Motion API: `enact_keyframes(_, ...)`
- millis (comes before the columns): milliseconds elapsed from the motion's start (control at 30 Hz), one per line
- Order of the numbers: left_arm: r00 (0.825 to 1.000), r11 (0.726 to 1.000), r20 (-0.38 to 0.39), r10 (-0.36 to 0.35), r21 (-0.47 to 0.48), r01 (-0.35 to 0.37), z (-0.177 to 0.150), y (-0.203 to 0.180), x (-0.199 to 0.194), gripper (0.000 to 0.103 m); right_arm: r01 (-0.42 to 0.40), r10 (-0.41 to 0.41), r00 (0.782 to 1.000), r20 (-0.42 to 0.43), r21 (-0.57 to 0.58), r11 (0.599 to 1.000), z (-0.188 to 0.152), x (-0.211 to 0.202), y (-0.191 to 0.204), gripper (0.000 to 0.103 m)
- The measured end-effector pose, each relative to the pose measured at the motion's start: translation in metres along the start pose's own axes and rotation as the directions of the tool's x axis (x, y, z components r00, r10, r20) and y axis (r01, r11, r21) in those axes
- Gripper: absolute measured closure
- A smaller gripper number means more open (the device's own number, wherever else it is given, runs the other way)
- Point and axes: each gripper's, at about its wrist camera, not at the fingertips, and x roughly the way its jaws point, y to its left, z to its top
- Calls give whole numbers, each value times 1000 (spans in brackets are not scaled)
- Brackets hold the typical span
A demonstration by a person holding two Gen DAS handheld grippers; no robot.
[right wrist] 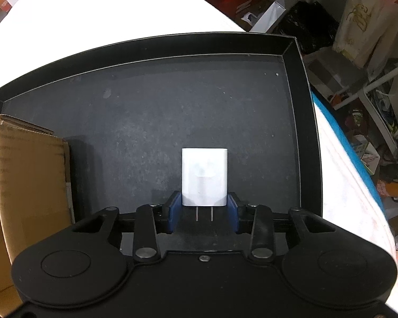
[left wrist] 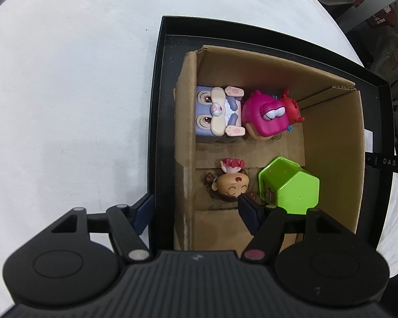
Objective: Organize rigid objects
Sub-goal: 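Close the right gripper on the white charger and lift, then carry the charger into the box beside the green box and release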
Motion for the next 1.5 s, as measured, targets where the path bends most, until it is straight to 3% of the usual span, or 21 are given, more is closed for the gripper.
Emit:
enact_keyframes(300,1000,1000,7,-19,7,19,-3,2,-4,35,22,-22,1000,5,-17,1000,0,-13,11,67)
enact_keyframes(667,998,1000,55,-21,-1,21,-8,7,-30,35,38,-35,998,53,-64,997,0,-58,36,67)
enact_keyframes(967,995,997,64,-76,20,75,-10,3,-33,36,90,-83,995,54,-135,987,-1,-85,65,67)
enact_keyframes(1500,989,992,75,-125,35,123,-14,21,-34,54,155,-142,987,79,-207,966,3,-126,117,67)
